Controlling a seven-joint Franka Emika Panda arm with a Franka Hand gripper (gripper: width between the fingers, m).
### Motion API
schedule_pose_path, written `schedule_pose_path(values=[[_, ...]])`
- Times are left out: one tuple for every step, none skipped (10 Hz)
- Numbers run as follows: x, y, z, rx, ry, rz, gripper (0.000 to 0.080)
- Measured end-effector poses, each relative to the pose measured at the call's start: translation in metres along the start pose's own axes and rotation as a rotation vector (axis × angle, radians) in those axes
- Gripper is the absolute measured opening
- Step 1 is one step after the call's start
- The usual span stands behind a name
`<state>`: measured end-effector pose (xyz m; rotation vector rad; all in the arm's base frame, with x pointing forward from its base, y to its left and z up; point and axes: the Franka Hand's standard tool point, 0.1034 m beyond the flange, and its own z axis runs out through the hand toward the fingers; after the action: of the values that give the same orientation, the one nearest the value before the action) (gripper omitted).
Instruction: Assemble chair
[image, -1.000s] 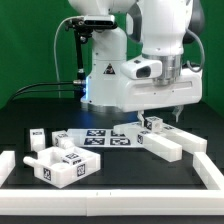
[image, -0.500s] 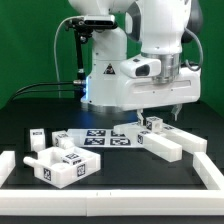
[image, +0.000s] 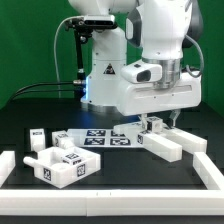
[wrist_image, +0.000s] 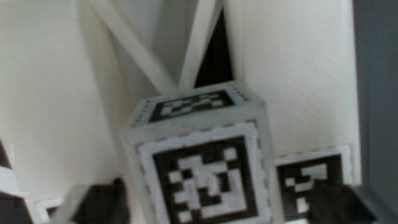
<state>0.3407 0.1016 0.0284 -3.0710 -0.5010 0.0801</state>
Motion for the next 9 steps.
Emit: schedule_pose_path(values=[[0.001,0.0001,-0.0004,0.0,0.002,0.0,0.0377],[0.0016,0.0001,-0.0006,0.0,0.003,0.0,0.0238],[0.0021,0.0001,-0.0008,0.0,0.004,0.0,0.0103],[0.0036,0.0003,-0.0012,-0.002,0.012,-0.025,0.0103],[0.0036,0.0003,-0.0012,-0.002,0.012,-0.029,0.0022],[0.0037,0.0003,-0.0013,-0.002,0.012,-0.03,0.0007],[0.0039,0.0003,-0.0013,-0.002,0.013,-0.03,0.0007],[0.0041,0.0003,-0.0014,-0.002,0.013,-0.032,0.0002],[0.0045,0.0004,-0.0015,-0.002,0.013,-0.032,0.0001]])
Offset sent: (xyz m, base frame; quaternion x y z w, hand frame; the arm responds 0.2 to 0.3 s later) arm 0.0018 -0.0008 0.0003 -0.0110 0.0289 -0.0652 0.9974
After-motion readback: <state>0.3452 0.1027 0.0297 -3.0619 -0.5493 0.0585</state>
